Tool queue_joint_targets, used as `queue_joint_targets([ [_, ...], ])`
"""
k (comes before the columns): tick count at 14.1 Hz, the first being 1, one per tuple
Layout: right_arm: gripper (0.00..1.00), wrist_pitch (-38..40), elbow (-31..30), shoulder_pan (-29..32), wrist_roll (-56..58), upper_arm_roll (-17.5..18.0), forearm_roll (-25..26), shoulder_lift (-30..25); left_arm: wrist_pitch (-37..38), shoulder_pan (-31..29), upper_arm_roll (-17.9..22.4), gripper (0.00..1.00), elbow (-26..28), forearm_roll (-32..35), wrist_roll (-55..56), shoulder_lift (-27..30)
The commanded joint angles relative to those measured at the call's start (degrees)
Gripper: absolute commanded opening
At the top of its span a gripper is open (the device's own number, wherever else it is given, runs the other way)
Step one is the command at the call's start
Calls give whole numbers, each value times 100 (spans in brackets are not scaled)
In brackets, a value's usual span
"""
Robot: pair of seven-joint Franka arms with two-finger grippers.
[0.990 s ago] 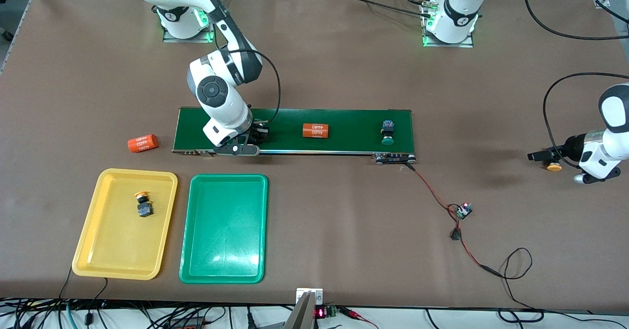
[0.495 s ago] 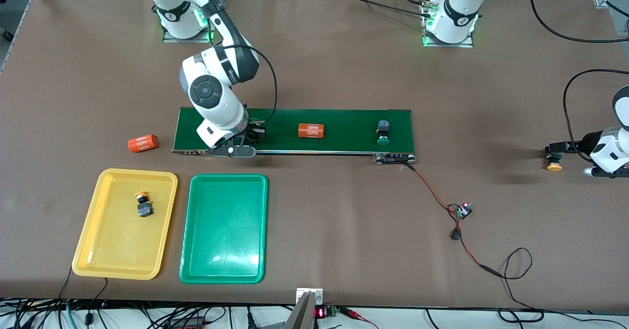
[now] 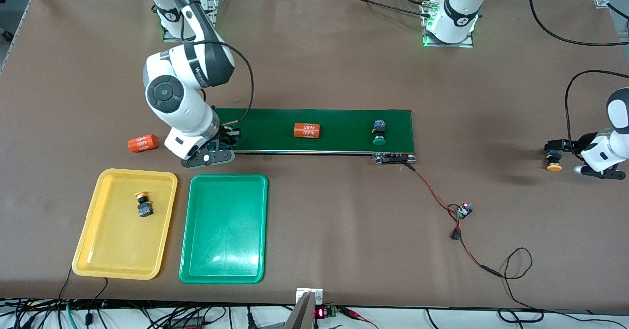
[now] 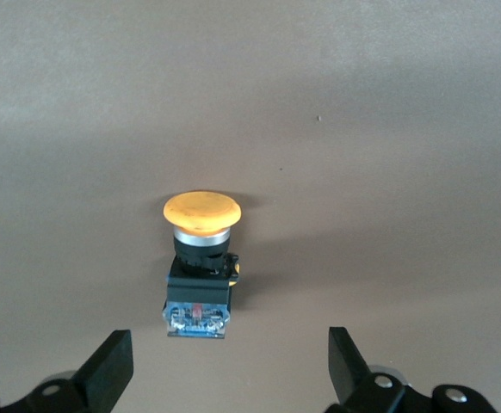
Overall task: Sort buttons by color to trays
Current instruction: 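Lift the belt button with the right gripper while the left gripper returns, then move the right gripper's button over the green tray while the left gripper grasps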
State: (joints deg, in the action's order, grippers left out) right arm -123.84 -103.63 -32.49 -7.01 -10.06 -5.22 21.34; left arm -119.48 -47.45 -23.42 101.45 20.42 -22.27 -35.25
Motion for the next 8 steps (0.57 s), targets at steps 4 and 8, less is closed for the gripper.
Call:
queue_joint_targets([
  [4, 23, -1437, 124, 173, 621, -57, 477, 519, -348, -54, 40, 100, -99, 146, -594, -210],
  [8, 23, -2555, 273, 287, 788, -180, 601, 1081, -400, -89, 40, 100, -108, 375, -621, -315],
])
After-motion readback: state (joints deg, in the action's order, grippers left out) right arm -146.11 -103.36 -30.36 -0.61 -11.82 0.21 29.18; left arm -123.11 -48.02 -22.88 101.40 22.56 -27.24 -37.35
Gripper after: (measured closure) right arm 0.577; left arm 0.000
